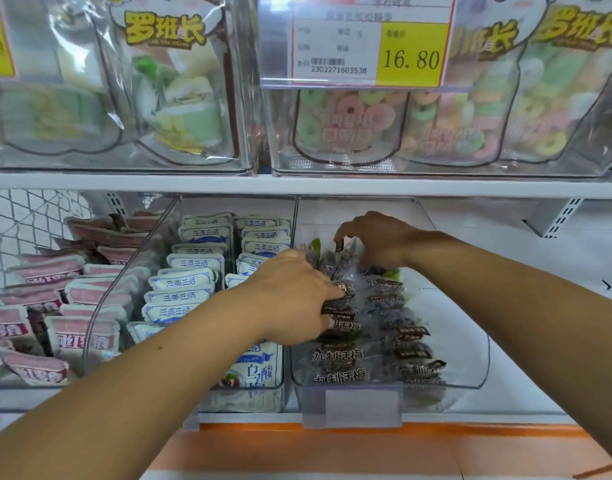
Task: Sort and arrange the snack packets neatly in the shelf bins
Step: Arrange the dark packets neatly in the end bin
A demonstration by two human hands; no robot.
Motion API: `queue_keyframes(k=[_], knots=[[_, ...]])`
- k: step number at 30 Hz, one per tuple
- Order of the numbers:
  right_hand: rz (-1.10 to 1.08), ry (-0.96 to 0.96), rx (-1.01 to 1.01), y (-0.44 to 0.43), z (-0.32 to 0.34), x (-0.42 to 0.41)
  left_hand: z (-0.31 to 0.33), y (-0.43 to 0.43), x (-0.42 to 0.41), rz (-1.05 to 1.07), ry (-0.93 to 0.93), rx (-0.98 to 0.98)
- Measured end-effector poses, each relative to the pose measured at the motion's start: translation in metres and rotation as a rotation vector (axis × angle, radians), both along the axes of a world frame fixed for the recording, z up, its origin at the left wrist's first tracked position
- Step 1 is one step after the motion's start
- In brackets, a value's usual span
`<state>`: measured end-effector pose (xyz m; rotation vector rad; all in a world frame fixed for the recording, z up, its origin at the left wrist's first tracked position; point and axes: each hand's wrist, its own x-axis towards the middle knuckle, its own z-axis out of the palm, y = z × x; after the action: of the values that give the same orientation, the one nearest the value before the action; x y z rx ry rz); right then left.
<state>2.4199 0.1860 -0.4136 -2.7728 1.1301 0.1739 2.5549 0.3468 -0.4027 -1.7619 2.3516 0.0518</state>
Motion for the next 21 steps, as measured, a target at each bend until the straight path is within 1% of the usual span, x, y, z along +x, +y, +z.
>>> queue_keyframes(k=[4,6,9,10,12,14,16,18,20,21], knots=[[0.056,0.015,-0.139,0.001,-0.006,0.004,-0.002,-0.001,0.001,0.011,0.041,-0.034],[0.078,-0.026,-0.152,0.000,-0.008,0.003,-0.004,0.001,0.000,0.011,0.049,-0.048],[0.017,-0.207,-0.062,0.007,-0.003,0.000,-0.004,0.004,0.000,0.003,0.042,-0.073],[0.007,-0.276,-0.062,0.010,0.001,-0.002,-0.004,0.004,0.000,0.006,0.044,-0.081],[0.032,-0.360,-0.087,0.016,0.008,-0.008,-0.004,0.005,-0.001,0.006,0.047,-0.100],[0.017,-0.426,-0.022,0.024,0.016,-0.017,-0.005,0.006,-0.001,0.000,0.065,-0.127],[-0.032,-0.509,0.077,0.034,0.022,-0.029,-0.006,0.008,0.000,0.012,0.166,-0.155],[-0.097,-0.620,0.110,0.045,0.027,-0.042,-0.009,0.015,0.001,0.039,0.374,-0.216],[-0.190,-0.787,0.164,0.059,0.030,-0.052,-0.013,0.021,0.001,0.112,0.609,-0.356],[-0.237,-0.886,0.221,0.065,0.030,-0.055,-0.015,0.024,0.000,0.157,0.690,-0.444]])
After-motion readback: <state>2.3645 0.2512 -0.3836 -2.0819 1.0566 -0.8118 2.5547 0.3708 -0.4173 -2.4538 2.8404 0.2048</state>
